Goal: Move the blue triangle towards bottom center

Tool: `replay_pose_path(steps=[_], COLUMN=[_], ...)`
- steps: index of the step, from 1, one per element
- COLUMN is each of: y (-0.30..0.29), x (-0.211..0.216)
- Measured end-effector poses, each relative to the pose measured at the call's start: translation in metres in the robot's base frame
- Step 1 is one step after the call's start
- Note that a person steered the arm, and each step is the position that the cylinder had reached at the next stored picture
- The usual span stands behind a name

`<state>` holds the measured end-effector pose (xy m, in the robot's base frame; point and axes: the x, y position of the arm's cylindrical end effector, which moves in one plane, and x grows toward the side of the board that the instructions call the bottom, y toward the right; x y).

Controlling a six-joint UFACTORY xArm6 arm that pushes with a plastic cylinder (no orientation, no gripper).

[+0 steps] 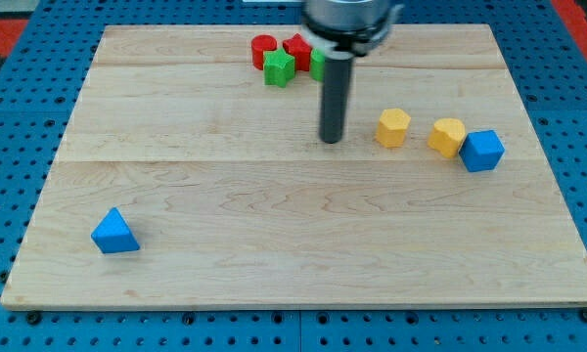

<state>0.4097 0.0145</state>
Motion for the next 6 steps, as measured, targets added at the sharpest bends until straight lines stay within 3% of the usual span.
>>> replay_pose_path(steps=[2, 3, 4, 5, 6], y=[-0.206, -0.251, -0.214, -0.149, -0.168], x=[0.036, 0.093, 0.136, 0.136, 0.165])
